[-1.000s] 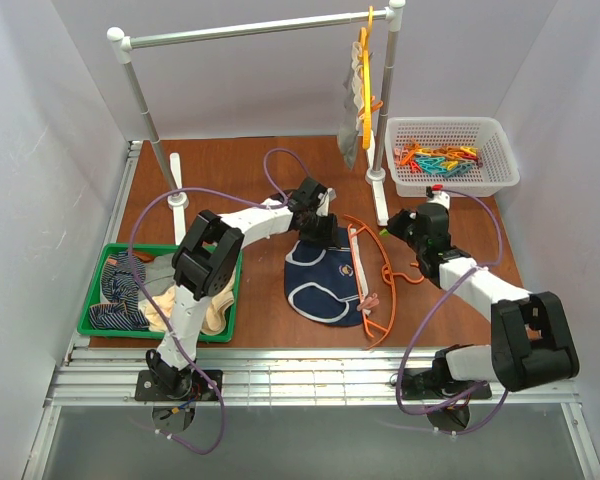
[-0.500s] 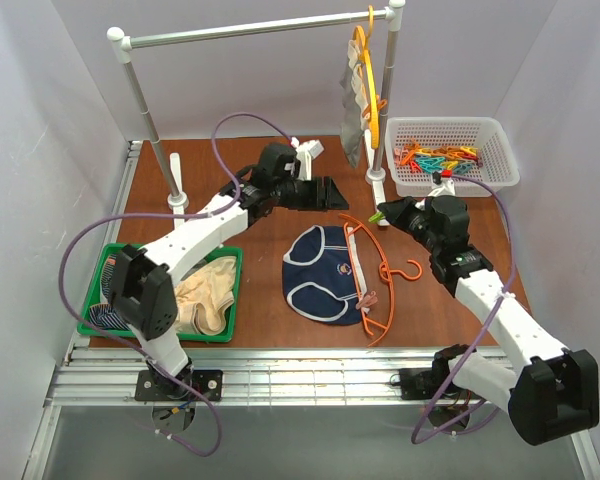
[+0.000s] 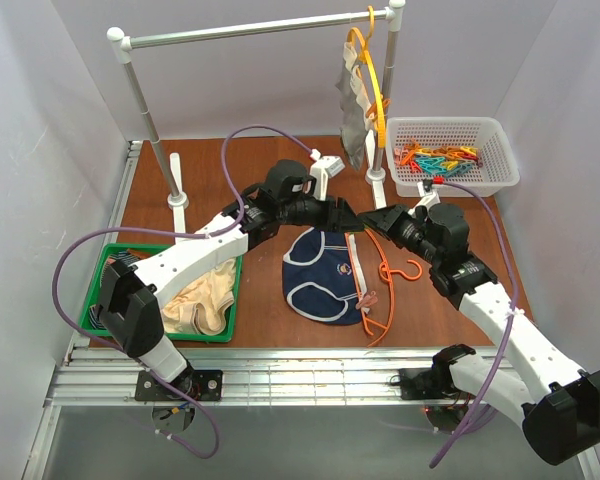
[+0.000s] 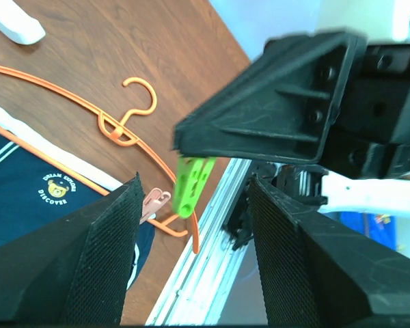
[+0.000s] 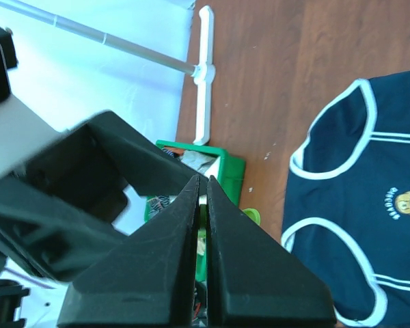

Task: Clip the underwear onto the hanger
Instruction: Open the clamp.

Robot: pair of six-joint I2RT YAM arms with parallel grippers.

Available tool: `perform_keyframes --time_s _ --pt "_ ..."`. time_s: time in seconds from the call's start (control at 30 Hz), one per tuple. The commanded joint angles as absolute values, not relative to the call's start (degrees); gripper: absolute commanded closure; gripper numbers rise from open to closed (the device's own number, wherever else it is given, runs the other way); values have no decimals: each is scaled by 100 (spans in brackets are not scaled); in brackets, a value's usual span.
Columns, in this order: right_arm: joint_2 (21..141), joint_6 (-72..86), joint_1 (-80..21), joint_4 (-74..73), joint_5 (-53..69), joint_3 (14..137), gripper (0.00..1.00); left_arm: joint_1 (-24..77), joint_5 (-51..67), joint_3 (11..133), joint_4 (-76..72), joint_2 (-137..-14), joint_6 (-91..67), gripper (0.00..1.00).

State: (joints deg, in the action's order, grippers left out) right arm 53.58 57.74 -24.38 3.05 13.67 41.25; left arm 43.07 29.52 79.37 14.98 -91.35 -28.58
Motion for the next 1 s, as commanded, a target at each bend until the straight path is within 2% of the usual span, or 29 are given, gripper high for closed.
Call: perform_keyframes --time_s 0.0,0.2,0.5,0.7,0.83,0.87,0.9,0.93,0.97 --pt "5230 6117 -2522 387 1397 4474 99 4473 2356 7928 1679 -8737 -2365 45" --pt "5159 6293 -2619 404 1318 4386 99 4763 2084 8086 1731 -8815 -2127 49" --pt "5168 6328 -2716 404 1354 4395 99 4816 1740 8147 1802 -8894 -1890 63" --pt "5150 6354 -2725 387 1345 4333 99 4825 1845 8191 1828 -8965 -1749 81" --pt "5115 6381 -2725 387 1345 4280 99 4834 2083 8183 1854 -9052 -1635 100" --pt "5115 6320 -2725 378 1336 4280 99 4851 2100 8174 1889 -9053 -1591 100" --pt "5124 6267 -2733 352 1336 4315 96 4869 2118 8165 1898 -9044 -1452 100" --pt "5107 6214 -2725 317 1327 4342 84 4887 2144 8156 1907 -9035 -1363 100" --pt "5115 6144 -2707 256 1345 4377 79 4922 2153 8095 1907 -8974 -1249 100"
